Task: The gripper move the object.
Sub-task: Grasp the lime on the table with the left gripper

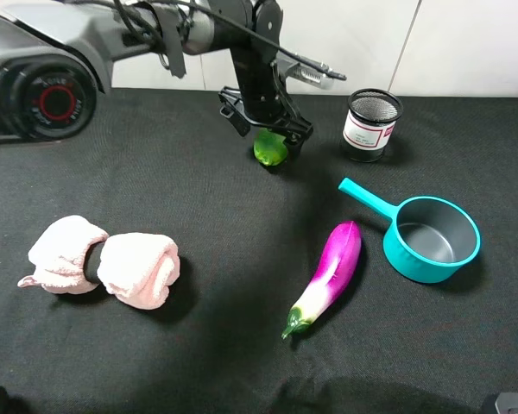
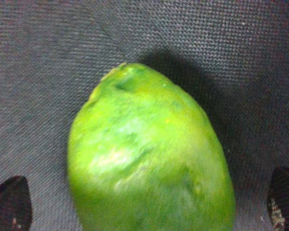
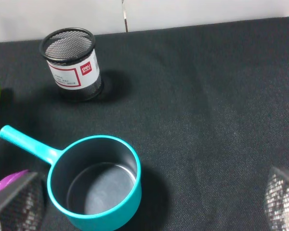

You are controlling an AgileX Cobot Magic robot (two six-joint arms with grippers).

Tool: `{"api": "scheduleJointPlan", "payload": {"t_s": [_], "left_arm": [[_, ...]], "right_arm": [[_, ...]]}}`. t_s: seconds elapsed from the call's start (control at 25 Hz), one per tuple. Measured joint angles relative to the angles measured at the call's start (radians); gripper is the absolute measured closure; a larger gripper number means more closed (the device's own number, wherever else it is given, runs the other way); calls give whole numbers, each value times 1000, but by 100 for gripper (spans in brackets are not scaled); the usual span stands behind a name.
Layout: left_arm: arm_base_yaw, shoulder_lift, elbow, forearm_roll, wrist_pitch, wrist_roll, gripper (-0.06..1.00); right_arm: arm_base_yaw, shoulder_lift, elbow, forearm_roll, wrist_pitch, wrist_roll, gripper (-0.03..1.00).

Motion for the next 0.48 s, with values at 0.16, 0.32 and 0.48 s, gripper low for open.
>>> {"api": "scheduleJointPlan", "payload": {"t_s": [0.16, 0.32, 0.48], "left_arm": [[0, 22, 0, 0, -30, 0, -2], [0, 37, 0, 0, -58, 0, -2], [-1, 45, 0, 0, -72, 0, -1]], "right_arm": [[0, 0, 0, -1, 0, 0, 27], [0, 0, 0, -1, 0, 0, 27], [0, 0, 0, -5, 0, 0, 27]]}}
